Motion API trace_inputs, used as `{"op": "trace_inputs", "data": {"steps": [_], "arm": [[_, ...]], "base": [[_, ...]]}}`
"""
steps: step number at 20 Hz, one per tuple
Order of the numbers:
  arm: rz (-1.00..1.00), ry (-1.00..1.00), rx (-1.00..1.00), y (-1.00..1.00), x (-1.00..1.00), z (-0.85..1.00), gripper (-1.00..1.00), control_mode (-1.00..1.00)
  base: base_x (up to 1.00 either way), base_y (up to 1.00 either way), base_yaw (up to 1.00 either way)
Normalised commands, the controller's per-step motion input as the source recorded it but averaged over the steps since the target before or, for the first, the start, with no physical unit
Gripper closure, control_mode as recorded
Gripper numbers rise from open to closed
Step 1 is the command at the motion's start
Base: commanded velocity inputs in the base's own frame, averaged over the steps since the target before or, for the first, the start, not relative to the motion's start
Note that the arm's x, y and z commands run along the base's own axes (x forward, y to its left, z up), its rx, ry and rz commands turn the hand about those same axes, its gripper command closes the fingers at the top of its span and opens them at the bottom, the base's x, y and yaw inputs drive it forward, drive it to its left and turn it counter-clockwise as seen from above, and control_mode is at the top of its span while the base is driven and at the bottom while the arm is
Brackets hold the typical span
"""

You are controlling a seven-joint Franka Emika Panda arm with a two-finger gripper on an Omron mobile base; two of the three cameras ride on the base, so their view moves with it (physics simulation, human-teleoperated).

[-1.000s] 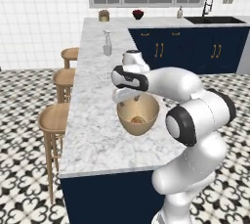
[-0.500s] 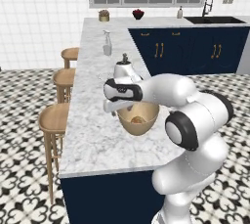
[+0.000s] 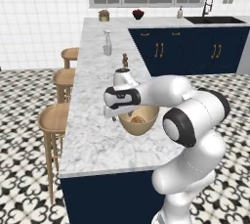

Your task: Open the cabinet, pick up the bread from the cabinet and place it in the basket. Then move the basket to the dining counter.

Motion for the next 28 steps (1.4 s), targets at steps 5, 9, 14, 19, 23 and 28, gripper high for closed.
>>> {"op": "trace_inputs", "data": {"steps": [5, 9, 14, 19, 23, 28], "arm": [[-0.05, -0.05, -0.02, -0.11, 0.00, -0.16, -1.00, -1.00], [-0.07, -0.07, -0.03, -0.12, 0.00, -0.25, -1.00, -1.00], [-0.08, 0.00, -0.01, -0.02, 0.00, -0.32, -1.00, -1.00], [-0.06, 0.00, -0.01, -0.27, 0.00, -0.27, -1.00, -1.00], [-0.06, 0.00, -0.07, -0.79, -0.08, -0.03, -1.00, -1.00], [-0.06, 0.00, -0.09, -0.73, -0.13, -0.20, -1.00, -1.00]], "base": [[0.00, 0.00, 0.00], [0.00, 0.00, 0.00], [0.00, 0.00, 0.00], [0.00, 0.00, 0.00], [0.00, 0.00, 0.00], [0.00, 0.00, 0.00]]}}
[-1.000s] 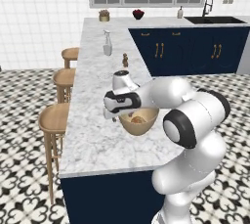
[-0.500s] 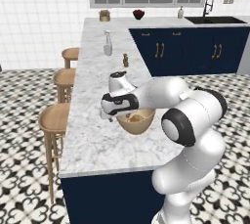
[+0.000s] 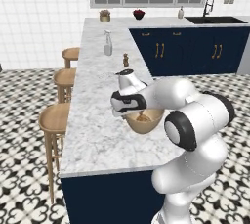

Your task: Open the cabinet, pick up the bread from the cabinet and place it in the basket. Then move the basket to the dining counter.

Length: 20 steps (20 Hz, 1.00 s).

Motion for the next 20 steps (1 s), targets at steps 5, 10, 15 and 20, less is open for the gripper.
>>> {"op": "trace_inputs", "data": {"steps": [5, 10, 15, 20], "arm": [[-0.05, 0.00, -0.01, -0.28, -0.02, -0.46, -1.00, -1.00], [0.00, 0.00, 0.00, -0.24, 0.00, -0.44, 1.00, -1.00], [0.00, -0.01, 0.00, -0.51, -0.18, -0.48, 1.00, -1.00], [0.00, -0.02, 0.00, -0.78, -0.17, -0.51, 1.00, -1.00]], "base": [[0.00, 0.00, 0.00], [0.00, 0.00, 0.00], [0.00, 0.00, 0.00], [0.00, 0.00, 0.00]]}}
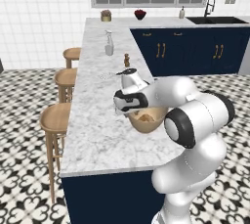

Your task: Open the cabinet, pick up the bread from the cabinet and place it in the basket. Then move the basket to the dining counter.

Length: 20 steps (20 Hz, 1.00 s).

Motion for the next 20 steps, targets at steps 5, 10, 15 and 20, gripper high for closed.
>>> {"op": "trace_inputs", "data": {"steps": [5, 10, 15, 20], "arm": [[0.00, -0.02, 0.00, -0.78, -0.21, -0.30, 1.00, -1.00], [0.00, 0.00, 0.00, -0.56, -0.14, -0.11, 1.00, -1.00], [0.00, 0.00, 0.00, -0.40, 0.00, 0.00, 1.00, -1.00], [0.06, 0.00, 0.00, -0.35, 0.24, 0.00, 1.00, -1.00]], "base": [[0.00, 0.00, 0.00], [0.00, 0.00, 0.00], [0.00, 0.00, 0.00], [0.00, 0.00, 0.00]]}}
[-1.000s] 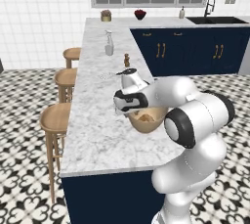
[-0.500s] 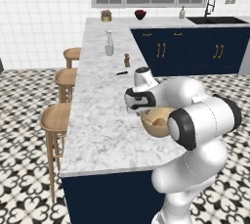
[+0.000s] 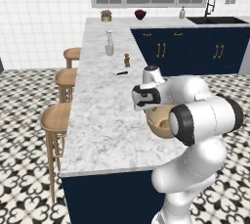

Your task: Open the cabinet, pick up the bread from the cabinet and place it in the basket. Then move the basket to the dining counter.

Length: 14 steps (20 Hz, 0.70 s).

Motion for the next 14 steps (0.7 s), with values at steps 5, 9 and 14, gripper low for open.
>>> {"op": "trace_inputs", "data": {"steps": [5, 9, 14], "arm": [[0.27, 0.00, 0.00, -0.08, -0.10, 0.05, 1.00, -1.00], [0.35, 0.00, 0.00, 0.08, -0.33, 0.39, 1.00, -1.00], [0.34, 0.09, -0.05, 0.25, -0.51, 0.80, 1.00, -1.00]], "base": [[0.00, 0.00, 0.00], [0.00, 0.00, 0.00], [0.00, 0.00, 0.00]]}}
